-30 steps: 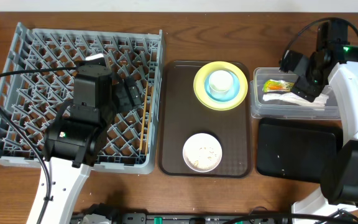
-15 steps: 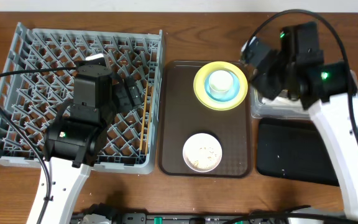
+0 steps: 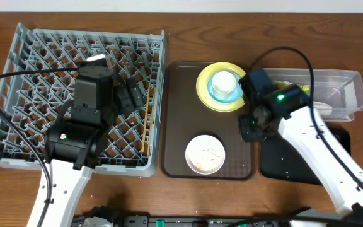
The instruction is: Sort waste into correct bins and load items into the dishwasher
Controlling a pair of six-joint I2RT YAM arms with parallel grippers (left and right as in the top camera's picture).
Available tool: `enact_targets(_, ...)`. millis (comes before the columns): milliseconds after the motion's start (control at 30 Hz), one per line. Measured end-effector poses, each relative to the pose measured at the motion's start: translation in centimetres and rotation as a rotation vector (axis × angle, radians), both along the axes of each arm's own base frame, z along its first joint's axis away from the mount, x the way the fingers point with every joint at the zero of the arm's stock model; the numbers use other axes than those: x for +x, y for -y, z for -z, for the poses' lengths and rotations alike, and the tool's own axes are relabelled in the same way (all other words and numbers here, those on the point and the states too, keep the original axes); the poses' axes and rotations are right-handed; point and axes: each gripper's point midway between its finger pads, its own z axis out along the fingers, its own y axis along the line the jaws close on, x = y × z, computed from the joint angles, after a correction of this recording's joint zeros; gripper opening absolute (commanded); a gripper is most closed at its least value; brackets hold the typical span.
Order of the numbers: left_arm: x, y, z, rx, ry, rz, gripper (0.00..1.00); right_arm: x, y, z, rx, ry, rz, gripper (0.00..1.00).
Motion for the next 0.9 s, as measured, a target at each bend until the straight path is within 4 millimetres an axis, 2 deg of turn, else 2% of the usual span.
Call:
enact_targets(133,0.0,0.0,0.0,0.0,0.0,0.0,0.94,-0.4,1.1,3.8,-0.032,0.02,0.143,0.36)
enact_targets(333,0.0,0.0,0.0,0.0,0.0,0.0,0.94,-1.5,3.5,7.5,-0.128,0.044,0.241,0.38)
enact_targets(433,0.0,0.0,0.0,0.0,0.0,0.0,0.94,-1.4,4.2,8.4,-0.154,0.075,0.264,0.29)
enact_targets(667,0.0,0.0,0.0,0.0,0.0,0.0,0.94,-0.8,4.1,10.2,-0.127,0.137,0.279,0.06)
enact_targets(733,0.0,0.0,0.0,0.0,0.0,0.0,0.94,-0.8,4.1,10.4,-0.127,0.14,0.259,0.02)
enact_targets(900,0.0,0.0,0.0,0.0,0.0,0.0,0.94,-0.3,3.6,10.5,-0.117,0.144,0.136,0.01)
